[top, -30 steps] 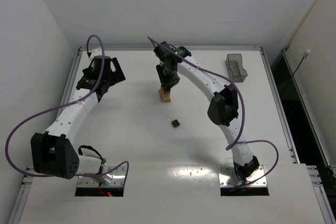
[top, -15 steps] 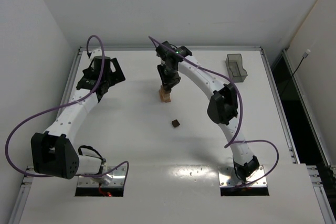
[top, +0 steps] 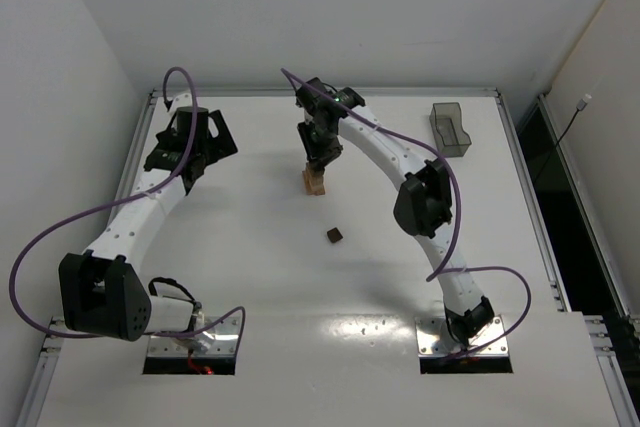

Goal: Build the wood block tower

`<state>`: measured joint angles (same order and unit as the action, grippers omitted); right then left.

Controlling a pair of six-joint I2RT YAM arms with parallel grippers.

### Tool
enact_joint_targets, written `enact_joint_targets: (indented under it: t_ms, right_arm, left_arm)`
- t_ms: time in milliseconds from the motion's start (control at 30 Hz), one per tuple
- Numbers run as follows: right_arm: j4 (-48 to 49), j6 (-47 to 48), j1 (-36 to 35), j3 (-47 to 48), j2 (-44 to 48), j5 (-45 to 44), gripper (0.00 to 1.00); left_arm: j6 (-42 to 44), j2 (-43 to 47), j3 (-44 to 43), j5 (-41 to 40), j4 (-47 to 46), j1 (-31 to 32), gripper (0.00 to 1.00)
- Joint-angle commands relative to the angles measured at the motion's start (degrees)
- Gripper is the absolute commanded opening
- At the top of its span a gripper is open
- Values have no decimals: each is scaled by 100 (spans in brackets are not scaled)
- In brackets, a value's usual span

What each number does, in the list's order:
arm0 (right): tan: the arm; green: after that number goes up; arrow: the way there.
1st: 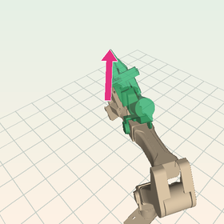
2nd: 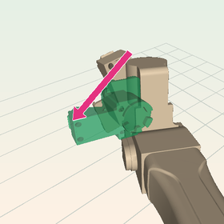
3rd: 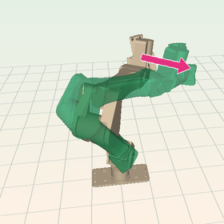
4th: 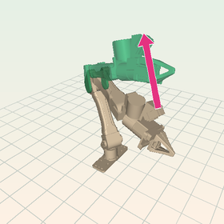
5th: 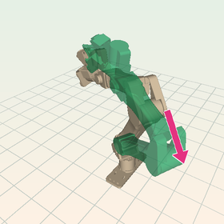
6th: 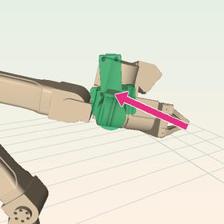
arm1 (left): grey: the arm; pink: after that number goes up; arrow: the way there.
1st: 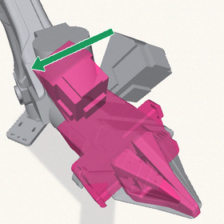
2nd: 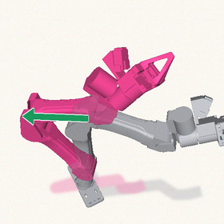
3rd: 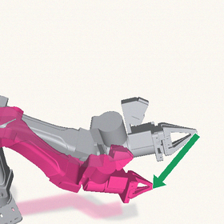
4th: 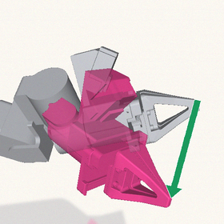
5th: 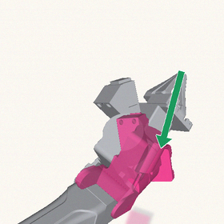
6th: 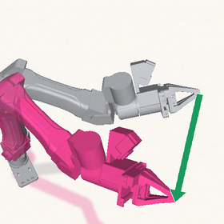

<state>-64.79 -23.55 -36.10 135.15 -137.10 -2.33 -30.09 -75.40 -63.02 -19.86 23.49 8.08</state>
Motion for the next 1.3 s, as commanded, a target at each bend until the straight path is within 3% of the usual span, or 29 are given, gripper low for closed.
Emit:
enact_joint_targets:
  t_ms: [0,367,533,1267]
  right_arm:
    - [125,52,6,257,-63,101,5]
    - [125,52,6,257,-63,101,6]
    - [125,52,6,257,-115,101,21]
    - [125,105,6,257,-115,101,46]
  left_arm:
    - [-59,34,70,87,-178,-87,100]
    - [-59,-19,71,140,-178,-87,100]
    - [-59,-19,71,140,-178,-87,100]
    - [-111,-19,71,254,-178,-192,100]
